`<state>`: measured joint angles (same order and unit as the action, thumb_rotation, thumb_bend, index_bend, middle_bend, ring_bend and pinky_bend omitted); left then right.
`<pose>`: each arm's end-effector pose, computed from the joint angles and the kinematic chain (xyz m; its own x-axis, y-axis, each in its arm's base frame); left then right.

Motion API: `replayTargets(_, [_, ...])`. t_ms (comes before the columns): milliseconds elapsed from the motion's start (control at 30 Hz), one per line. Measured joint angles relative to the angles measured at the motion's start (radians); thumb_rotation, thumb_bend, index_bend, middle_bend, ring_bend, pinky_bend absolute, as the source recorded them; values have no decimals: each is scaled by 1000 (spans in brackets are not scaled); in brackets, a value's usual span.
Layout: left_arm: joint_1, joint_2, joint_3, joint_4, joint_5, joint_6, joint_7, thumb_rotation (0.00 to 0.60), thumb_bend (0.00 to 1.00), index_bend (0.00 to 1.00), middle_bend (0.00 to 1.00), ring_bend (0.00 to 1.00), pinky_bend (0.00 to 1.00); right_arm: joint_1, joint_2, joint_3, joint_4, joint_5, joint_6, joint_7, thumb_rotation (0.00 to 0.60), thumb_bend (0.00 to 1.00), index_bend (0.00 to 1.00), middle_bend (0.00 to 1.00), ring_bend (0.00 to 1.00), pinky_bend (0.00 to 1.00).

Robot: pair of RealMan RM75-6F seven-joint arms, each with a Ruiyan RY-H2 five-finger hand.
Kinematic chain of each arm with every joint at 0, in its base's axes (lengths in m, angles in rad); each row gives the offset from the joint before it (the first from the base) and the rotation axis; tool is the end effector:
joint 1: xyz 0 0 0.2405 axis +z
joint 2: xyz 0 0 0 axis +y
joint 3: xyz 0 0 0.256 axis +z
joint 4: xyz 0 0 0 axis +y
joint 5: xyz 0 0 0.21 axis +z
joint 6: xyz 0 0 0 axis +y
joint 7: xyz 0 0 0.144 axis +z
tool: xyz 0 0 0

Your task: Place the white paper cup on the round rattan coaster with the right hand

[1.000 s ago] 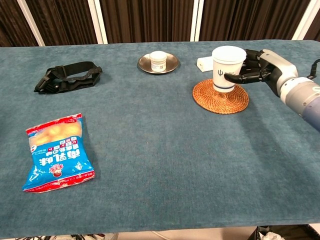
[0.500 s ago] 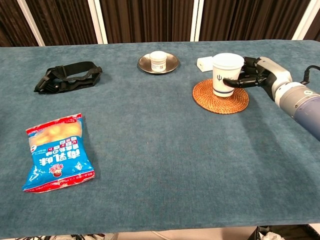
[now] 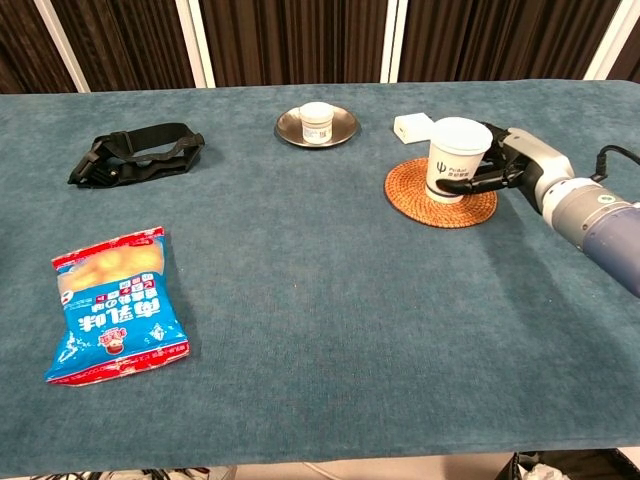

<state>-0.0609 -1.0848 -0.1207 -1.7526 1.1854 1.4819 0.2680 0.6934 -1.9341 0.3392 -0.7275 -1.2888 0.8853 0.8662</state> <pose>-0.3259 0.1797 0.1793 0.5005 0.0288 0.8653 0.8213 0.3004 -0.4850 -0.2224 -0.3928 -0.0605 -0.4961 -0.2177 0.8405 -0.8662 0.0572 -0.4965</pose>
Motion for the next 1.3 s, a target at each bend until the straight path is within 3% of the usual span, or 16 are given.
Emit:
replayTargets(300, [0,-1,1,-1,0,1,2,600,264,0,30,0,0,-23,58,-45,-36,-51,36,12,600,31,0,0,0,111])
replayTargets(500, [0,-1,2,-1,1,-1,3,600,264,0,30,0,0,-76,146,-81,-88,-93,117,-8,600,31,0,0,1,111])
replayTargets(867, [2,-5,4,-7,3,8,11,600,264,0,30,0,0,-231,494,-121,-380,-136,289,-78,600,30,1,25,25,111])
replayTargets(1033, [4,-6,3,-8,7,15,11,600,263,0,30,0,0,-325,641,-146,-529,-155,408,-230,600,21,5,32,26,111])
replayTargets(1300, [9,-3,4,-10,18,23,-4,600,264,0,30,0,0,-499,692,-223,-740,-170,624,-606,600,20,16,32,26,111])
